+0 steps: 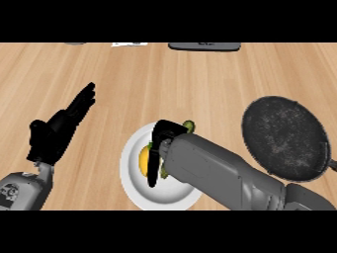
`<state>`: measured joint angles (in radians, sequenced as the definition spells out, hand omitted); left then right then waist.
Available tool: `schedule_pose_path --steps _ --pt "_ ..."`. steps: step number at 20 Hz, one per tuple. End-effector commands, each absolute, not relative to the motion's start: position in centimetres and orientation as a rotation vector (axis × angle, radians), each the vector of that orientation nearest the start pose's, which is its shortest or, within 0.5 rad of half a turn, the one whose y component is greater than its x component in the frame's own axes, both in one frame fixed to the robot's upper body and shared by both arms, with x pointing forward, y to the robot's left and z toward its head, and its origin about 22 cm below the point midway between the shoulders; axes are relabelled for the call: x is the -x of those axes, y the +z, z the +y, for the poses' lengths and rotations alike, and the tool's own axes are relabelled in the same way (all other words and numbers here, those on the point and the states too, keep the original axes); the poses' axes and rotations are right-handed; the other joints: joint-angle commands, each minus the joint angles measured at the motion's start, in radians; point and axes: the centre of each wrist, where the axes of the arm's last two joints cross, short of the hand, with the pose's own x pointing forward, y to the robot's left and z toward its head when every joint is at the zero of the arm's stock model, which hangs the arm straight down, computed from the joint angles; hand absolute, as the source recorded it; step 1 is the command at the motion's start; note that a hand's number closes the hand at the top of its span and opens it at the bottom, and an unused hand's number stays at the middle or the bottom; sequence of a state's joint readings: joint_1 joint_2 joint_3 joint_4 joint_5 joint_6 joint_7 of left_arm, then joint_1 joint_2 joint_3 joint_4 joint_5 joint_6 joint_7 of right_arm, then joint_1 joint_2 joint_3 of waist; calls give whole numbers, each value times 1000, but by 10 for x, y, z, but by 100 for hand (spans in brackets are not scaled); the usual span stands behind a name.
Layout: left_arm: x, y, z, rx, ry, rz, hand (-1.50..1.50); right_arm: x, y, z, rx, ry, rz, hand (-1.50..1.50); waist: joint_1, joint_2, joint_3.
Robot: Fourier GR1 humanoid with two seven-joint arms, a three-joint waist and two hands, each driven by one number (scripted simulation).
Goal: Pick the lemon from the plate and place it in the pan
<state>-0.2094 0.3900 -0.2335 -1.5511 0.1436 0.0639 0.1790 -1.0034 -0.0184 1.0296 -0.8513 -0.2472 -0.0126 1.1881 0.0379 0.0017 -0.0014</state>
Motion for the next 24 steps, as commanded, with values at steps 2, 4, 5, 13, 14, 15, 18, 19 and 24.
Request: schedule_pose_path --steps 2,4,5,13,14,15,18,19,24 --pt "-282 64 241 -59 -388 -1518 0 -312 29 22 585 1089 -334 -150 9 3 1" --pt "-288 60 232 -61 -394 -1501 0 -303 18 19 494 1145 -292 -150 1 5 1" --pt "-285 68 236 -66 -415 -1512 0 -299 21 24 508 1187 -319 150 18 5 1" --pt "-278 55 240 -72 -388 -1506 0 -293 16 24 445 1236 -328 150 8 4 1" --pt "-288 50 242 -66 -376 -1500 0 -301 22 24 441 1223 -349 150 2 6 1" --pt "-276 59 237 -83 -351 -1497 0 -293 20 25 441 1241 -341 150 -14 -1 1" --pt "-283 67 236 -63 -369 -1492 0 -295 32 33 503 1206 -389 150 4 2 1" --pt "-278 65 244 -68 -373 -1508 0 -294 22 28 514 1209 -417 150 -6 0 1" --pt "-274 53 256 -85 -359 -1504 0 -280 41 45 657 1138 -680 150 -23 -12 0"
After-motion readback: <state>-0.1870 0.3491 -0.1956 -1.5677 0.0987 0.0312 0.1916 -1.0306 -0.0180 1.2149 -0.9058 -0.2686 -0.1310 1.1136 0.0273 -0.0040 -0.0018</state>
